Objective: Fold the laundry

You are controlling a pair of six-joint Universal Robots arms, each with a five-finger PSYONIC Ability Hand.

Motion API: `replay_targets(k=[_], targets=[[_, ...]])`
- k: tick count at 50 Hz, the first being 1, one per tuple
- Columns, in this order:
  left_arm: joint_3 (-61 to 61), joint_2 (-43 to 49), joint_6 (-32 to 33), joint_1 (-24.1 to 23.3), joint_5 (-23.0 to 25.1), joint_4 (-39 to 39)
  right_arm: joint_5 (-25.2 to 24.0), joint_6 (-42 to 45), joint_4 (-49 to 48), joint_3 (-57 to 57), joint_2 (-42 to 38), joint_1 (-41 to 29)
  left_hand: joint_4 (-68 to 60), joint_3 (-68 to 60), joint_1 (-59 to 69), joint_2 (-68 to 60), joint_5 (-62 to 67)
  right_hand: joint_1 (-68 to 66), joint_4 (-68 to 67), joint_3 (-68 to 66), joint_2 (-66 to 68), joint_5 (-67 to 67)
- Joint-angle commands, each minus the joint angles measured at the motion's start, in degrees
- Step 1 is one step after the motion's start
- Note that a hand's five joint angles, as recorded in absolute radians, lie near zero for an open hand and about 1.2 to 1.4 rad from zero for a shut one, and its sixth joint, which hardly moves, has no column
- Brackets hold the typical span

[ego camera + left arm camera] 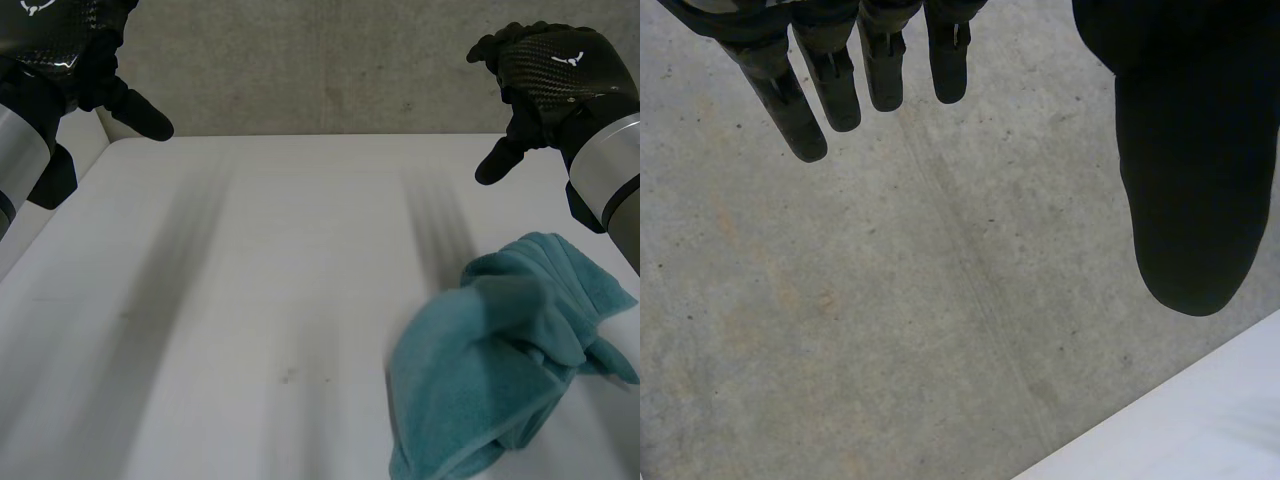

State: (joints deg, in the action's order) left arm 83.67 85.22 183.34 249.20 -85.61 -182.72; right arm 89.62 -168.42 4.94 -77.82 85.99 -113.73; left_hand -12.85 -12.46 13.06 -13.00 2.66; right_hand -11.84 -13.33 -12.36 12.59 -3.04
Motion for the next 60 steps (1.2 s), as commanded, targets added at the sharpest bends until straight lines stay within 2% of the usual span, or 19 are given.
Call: replay_targets(k=[1, 6, 8, 13, 19, 21, 24, 28, 32, 38, 43, 48, 50, 51, 60], targets=[[0.00, 0.12, 0.00, -0.03, -0.09, 0.00, -0.58, 2.30, 1.21, 0.92, -1.17, 0.00, 1.46, 1.07, -1.66, 1.61, -1.26, 1.84, 3.33, 2.36, -2.59, 3.04], [0.09, 0.56, -0.09, -0.12, -0.26, 0.09, -2.61, 8.99, 4.55, 0.65, -1.52, 0.00, 0.79, 0.40, -0.99, 0.94, -0.59, 1.84, 3.33, 2.36, -2.59, 3.04], [0.09, 0.65, -0.09, -0.20, -0.26, 0.09, -4.01, 15.37, 9.10, -0.13, -1.79, 0.09, 0.62, 0.23, -0.82, 0.77, -0.42, 1.84, 3.33, 2.36, -2.59, 3.04], [0.88, 2.93, -0.35, -2.22, -0.35, 0.70, -4.36, 22.51, 16.14, -2.59, -2.75, 1.14, -0.06, -0.45, -0.15, 0.09, 0.25, 1.84, 3.33, 2.36, -2.59, 3.04], [2.11, 8.47, -1.67, -11.71, -0.96, 1.58, -6.47, 24.11, 17.30, -8.04, -2.75, 2.98, -1.74, -2.13, 1.53, -1.59, 1.93, -0.42, 1.07, 0.10, -0.33, 0.78], [2.20, 10.74, -1.67, -14.69, -2.27, 1.84, -8.40, 24.46, 17.47, -10.06, -2.58, 4.65, -1.90, -2.29, 1.70, -1.75, 2.10, -2.78, -1.29, -2.26, 2.03, -1.58], [2.29, 12.86, -1.67, -16.28, -4.30, 1.84, -16.81, 26.12, 18.00, -15.06, -2.49, 8.77, -1.74, -2.13, 1.53, -1.59, 1.93, -4.96, -3.46, -4.43, 4.20, -3.76], [2.73, 15.41, -1.76, -17.69, -8.86, 1.58, -24.55, 28.14, 18.09, -19.28, -2.05, 10.89, -1.74, -2.13, 1.53, -1.59, 1.93, -6.66, -5.16, -6.13, 5.91, -5.46], [3.69, 16.99, -2.02, -17.87, -12.12, 1.49, -27.73, 29.02, 17.48, -22.62, -1.26, 11.07, -1.74, -2.13, 1.53, -1.59, 1.93, -6.99, -5.50, -6.47, 6.24, -5.79], [5.45, 17.17, -2.46, -17.78, -12.21, 1.41, -27.74, 29.47, 13.96, -25.27, -2.49, 10.55, -1.57, -1.96, 1.36, -1.42, 1.76, -8.67, -7.17, -8.14, 7.92, -7.47], [6.33, 17.09, -3.25, -17.61, -12.30, 1.41, -27.57, 29.64, 9.83, -25.45, -5.56, 10.46, -1.40, -1.79, 1.20, -1.25, 1.60, -17.58, -16.09, -17.06, 16.83, -16.38], [8.35, 16.21, -4.31, -17.61, -12.39, 1.41, -26.87, 29.73, 8.86, -24.31, -8.81, 10.28, -1.40, -1.79, 1.20, -1.25, 1.60, -38.74, -37.25, -38.22, 37.99, -37.54], [8.79, 16.12, -4.31, -17.52, -12.48, 1.41, -25.55, 29.82, 8.86, -21.68, -10.48, 9.93, -1.40, -1.79, 1.20, -1.25, 1.60, -62.71, -61.22, -62.19, 61.96, -61.51], [9.23, 15.77, -4.31, -17.43, -12.56, 1.41, -25.11, 29.91, 8.86, -20.89, -10.75, 9.76, -1.40, -1.79, 1.20, -1.25, 1.60, -68.11, -66.61, -67.59, 67.36, -66.91], [11.43, 13.66, -4.31, -16.64, -12.65, 1.41, -17.64, 29.38, 9.39, -9.38, -13.30, 3.08, -1.07, -1.45, 0.86, -0.91, 1.26, -68.16, -66.67, -67.64, 67.41, -66.96]])
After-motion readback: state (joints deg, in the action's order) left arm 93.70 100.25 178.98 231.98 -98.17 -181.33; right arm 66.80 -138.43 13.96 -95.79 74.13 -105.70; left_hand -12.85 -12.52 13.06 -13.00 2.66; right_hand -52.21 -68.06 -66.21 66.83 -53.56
